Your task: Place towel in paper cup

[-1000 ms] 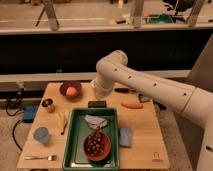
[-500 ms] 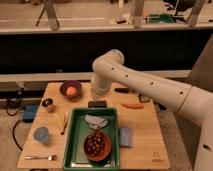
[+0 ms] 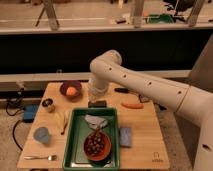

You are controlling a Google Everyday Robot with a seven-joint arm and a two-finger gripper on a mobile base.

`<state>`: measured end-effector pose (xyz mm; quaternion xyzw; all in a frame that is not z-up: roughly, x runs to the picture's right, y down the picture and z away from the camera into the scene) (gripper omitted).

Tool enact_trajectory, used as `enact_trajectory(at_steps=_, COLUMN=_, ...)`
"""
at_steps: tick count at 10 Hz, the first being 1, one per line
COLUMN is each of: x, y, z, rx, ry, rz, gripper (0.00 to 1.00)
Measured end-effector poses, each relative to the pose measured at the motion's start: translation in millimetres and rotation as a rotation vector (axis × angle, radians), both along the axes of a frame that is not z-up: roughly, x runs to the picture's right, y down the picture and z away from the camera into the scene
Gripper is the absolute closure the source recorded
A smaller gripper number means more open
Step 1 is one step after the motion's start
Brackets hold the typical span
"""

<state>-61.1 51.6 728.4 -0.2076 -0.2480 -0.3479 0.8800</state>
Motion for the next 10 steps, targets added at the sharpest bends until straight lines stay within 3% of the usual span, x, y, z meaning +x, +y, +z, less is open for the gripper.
enact_trajectory(at_steps=5, x=26.8, y=45.7, z=37.6, rx=-0.027, ry=-0.020, rz=0.064, gripper=0.25)
enact_trajectory(at_steps=6, x=33.9, y=48.3, z=40.1, rx=-0.022, ry=-0.032, rz=0.084, gripper=0.20)
enact_trajectory(at_steps=10, x=41.4, y=52.1, z=41.8, rx=-0.010, ry=-0.079, rz=0.139, gripper=0.20)
